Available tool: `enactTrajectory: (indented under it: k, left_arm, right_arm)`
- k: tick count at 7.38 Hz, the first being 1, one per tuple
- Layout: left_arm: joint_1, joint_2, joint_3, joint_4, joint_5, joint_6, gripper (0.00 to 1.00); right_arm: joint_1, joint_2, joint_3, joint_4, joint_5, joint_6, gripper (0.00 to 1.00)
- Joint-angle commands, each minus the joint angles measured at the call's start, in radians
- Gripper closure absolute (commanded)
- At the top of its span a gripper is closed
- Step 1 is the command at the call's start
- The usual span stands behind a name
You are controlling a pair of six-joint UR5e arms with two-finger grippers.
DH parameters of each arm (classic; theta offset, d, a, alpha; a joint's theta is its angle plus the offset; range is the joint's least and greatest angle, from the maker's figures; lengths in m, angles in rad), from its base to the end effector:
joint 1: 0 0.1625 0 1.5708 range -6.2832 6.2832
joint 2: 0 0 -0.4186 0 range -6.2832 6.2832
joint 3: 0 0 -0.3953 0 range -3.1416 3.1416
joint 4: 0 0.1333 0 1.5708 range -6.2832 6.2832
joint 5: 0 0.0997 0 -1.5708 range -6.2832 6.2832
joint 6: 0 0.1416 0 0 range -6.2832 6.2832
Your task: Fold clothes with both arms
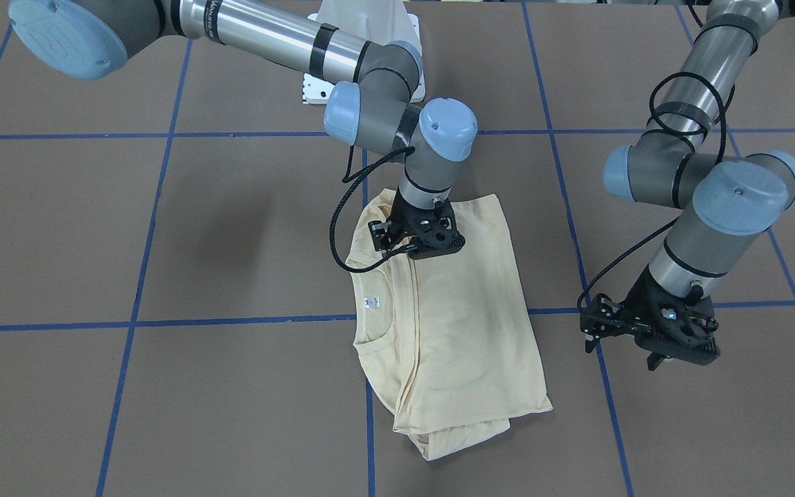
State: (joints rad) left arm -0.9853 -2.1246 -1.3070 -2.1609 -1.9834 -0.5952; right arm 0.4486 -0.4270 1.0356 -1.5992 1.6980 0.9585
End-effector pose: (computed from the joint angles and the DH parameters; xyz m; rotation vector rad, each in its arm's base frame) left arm 0.3576 -0.6777 0.4113 0.5058 0.8029 0.1725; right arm -0.7300 -0.4794 0.1727 0.1868 -0.5632 -0.1958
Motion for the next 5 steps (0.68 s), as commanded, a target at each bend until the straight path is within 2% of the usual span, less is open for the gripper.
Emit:
enactTrajectory:
  k: [1,2,4,5]
  left_arm:
    - [-0.001,0.0,0.0,0.0,0.0,-0.002,0.0]
    - [0.0,0.0,0.0,0.001,0.0,-0.002,0.0]
    - [-0.001,0.0,0.0,0.001,0.0,-0.002,0.0]
    - [0.0,0.0,0.0,0.0,0.0,-0.002,0.0]
  right_arm:
    - [0.001,0.004,0.009,-0.022,-0.006,-0.021,0.72]
    - [0.002,0.002,0.014,-0.042,-0.007,-0.032,0.76]
    - [0.009,-0.013,0.056,-0.085,-0.008,-0.032,1.0]
    - [0.01,-0.054,0.131,-0.126,-0.006,-0.032,1.0]
